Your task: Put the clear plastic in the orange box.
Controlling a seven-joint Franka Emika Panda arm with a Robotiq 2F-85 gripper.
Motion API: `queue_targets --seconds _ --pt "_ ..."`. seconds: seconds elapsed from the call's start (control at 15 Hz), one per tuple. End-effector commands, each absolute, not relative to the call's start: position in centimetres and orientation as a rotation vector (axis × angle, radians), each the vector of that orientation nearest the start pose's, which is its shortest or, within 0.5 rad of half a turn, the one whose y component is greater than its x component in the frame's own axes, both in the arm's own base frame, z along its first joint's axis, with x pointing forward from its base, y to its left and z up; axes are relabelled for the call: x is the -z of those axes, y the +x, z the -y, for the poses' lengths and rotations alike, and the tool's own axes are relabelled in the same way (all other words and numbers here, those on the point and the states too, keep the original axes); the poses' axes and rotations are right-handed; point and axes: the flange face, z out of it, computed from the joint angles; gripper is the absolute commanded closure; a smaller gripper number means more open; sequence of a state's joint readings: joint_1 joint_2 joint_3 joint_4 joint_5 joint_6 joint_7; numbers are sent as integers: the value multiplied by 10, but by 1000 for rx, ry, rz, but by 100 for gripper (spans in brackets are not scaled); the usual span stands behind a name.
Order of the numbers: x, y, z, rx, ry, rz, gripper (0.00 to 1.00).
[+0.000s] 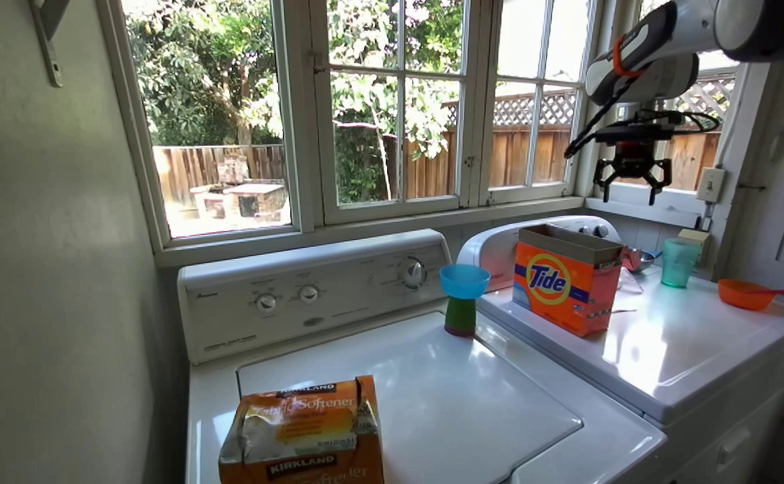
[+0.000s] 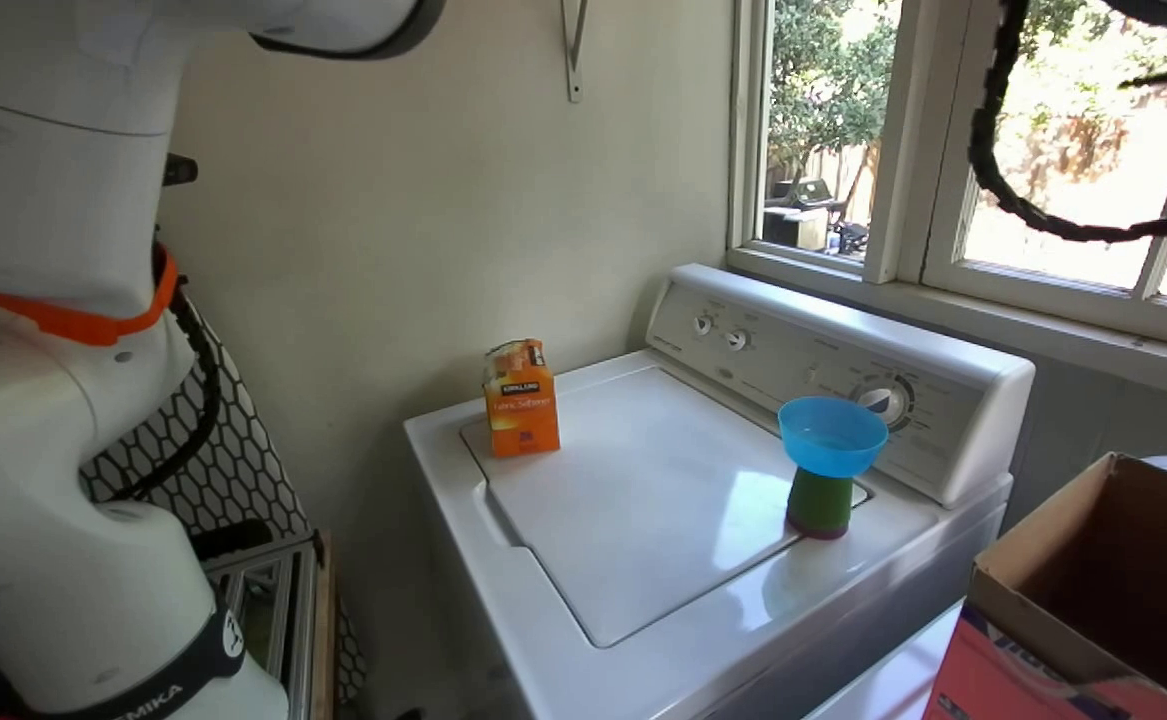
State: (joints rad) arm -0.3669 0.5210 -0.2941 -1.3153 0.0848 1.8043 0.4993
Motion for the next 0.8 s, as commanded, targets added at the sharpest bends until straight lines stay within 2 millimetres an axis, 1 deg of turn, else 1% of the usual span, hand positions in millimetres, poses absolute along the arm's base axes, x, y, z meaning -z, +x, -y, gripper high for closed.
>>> queue_targets --seconds 0.0,0.07,0.2,0.27,0.33,0.4,0.47,0.73 --pt "-441 587 395 -29 -2690 -1748 0" --pt "-439 588 396 -34 -2691 -1746 0" --pt "-442 588 394 -27 -2693 -1741 0" --pt "-444 584 391 27 -2806 -1580 0" --pt "-443 587 394 40 -2849 -1501 0" --pt "-439 594 401 78 -2904 -1442 0" --pt "-437 597 407 80 -2956 -1371 0" --pt "-423 603 439 43 -3095 -1060 0"
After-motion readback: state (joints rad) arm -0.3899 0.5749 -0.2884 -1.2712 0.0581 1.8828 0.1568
